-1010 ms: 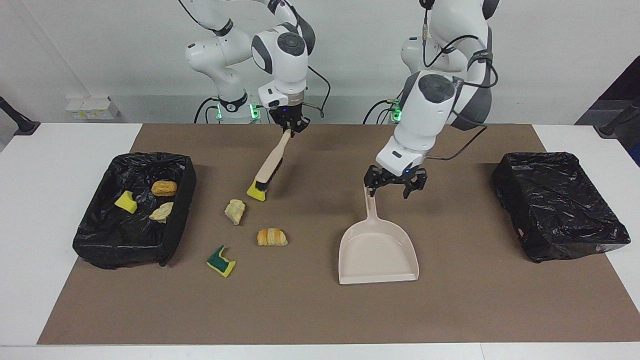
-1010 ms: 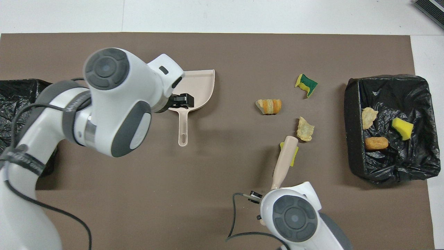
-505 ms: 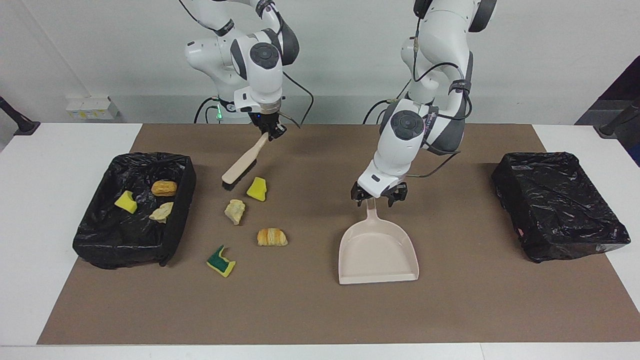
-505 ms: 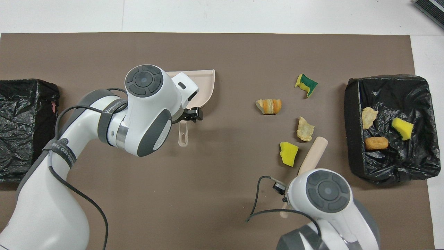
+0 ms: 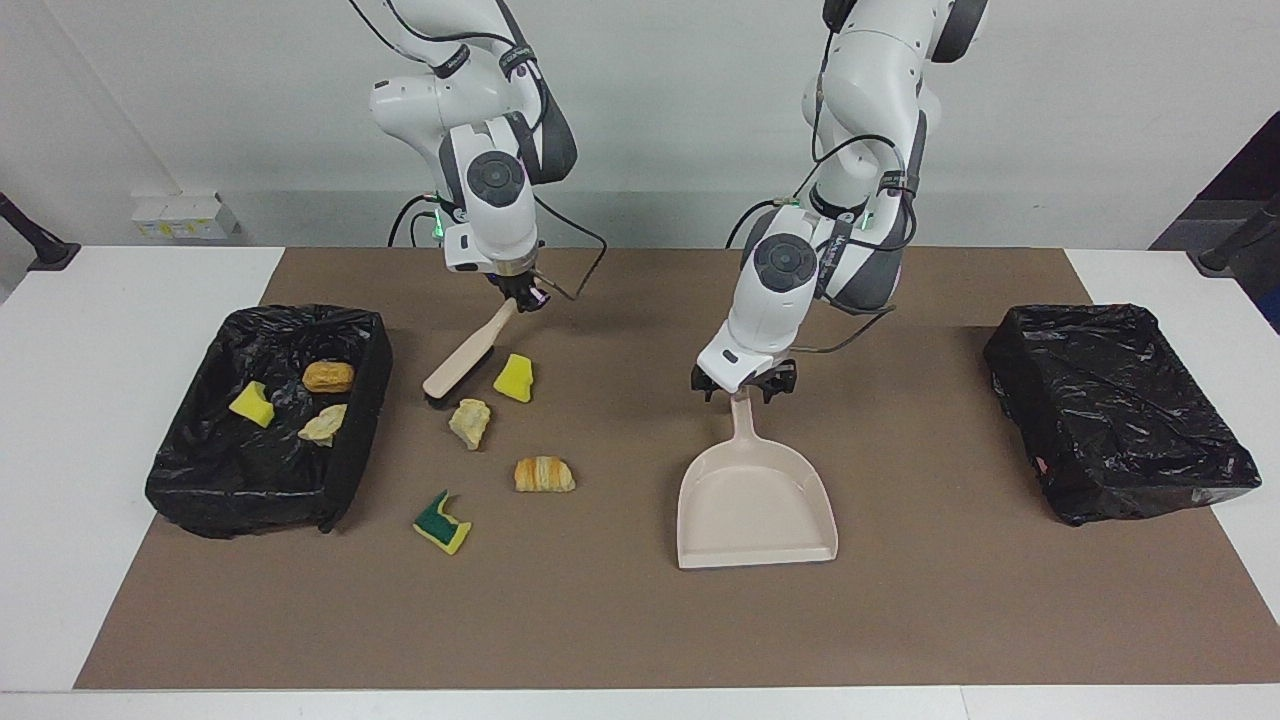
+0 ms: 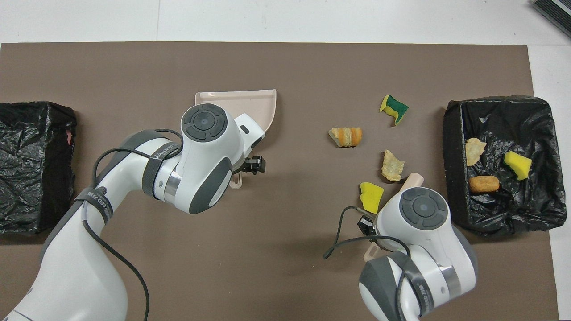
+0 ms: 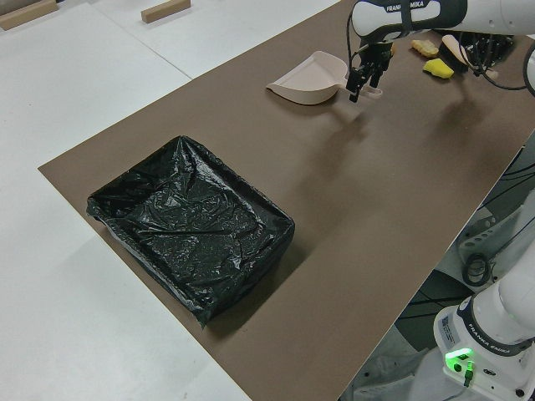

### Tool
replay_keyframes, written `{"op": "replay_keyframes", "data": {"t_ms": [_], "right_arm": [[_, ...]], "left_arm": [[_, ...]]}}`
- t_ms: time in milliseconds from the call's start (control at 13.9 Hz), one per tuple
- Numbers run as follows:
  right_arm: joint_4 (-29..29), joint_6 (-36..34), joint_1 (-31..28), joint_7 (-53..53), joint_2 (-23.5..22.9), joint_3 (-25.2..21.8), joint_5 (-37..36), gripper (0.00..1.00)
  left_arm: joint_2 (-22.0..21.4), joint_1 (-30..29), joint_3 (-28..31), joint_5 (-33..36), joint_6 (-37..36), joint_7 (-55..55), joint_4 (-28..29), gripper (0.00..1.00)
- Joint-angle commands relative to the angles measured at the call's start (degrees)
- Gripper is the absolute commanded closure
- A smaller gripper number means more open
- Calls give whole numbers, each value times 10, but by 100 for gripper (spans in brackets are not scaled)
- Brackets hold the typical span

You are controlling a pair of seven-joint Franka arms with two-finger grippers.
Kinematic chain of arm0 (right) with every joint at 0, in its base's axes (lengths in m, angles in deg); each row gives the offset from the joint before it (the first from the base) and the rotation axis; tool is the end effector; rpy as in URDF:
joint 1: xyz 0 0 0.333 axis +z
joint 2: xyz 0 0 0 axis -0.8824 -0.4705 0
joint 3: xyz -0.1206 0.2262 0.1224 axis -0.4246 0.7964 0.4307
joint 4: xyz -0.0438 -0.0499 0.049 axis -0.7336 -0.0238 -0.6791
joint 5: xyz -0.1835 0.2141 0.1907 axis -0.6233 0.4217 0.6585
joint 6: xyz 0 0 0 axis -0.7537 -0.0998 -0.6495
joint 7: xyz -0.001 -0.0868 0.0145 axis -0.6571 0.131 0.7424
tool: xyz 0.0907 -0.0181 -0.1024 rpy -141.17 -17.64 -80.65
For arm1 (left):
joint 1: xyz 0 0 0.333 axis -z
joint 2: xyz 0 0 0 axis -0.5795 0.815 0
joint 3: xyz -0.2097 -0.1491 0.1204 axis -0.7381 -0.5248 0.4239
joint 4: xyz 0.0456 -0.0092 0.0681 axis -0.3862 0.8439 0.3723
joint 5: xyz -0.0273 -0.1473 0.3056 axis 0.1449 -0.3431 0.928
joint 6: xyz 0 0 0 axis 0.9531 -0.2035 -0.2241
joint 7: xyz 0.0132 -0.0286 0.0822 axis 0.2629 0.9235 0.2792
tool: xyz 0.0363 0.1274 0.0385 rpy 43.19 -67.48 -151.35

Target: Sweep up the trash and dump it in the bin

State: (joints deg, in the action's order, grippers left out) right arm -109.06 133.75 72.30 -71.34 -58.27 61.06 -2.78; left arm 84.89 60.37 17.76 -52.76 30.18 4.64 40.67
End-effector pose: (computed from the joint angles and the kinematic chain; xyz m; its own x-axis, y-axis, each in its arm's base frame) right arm 0.3743 0.1581 0.3150 0.7782 -0.6135 -0.1342 -0.5819 -0.7848 0.2132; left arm 0.4917 -0.2991 0.3200 0.9914 -0.1014 -0.0827 -0.0996 -0.9947 0.0259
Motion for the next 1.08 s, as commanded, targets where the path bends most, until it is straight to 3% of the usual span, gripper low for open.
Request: {"op": "replay_keyframes", "data": {"t_ms": [0,72,144,216,289,577,794,1010], "right_arm": [[61,3,7,-9,-45,6,24,100],[84,8,25,-9,-59,6,44,100],[111,9,32,-9,-79,6,50,100],[137,14,44,-9,-103,6,51,100],[162,26,47,-9,-127,6,51,100],[276,19,43,-9,-183,6,50,100],[290,2,40,15,-185,5,38,100],[326,-63,15,99,-177,0,28,100]], "left_arm": [[-16,9,10,10,4,-10,16,0],[-16,9,9,15,2,-9,16,5],[-17,9,9,18,1,-9,15,31],[-16,8,8,17,-1,-9,9,87],[-16,7,8,19,-4,-7,5,100],[-18,8,8,73,-2,46,-11,100],[-33,4,9,83,-13,78,-10,100],[-81,-13,15,94,-53,203,-6,100]]}}
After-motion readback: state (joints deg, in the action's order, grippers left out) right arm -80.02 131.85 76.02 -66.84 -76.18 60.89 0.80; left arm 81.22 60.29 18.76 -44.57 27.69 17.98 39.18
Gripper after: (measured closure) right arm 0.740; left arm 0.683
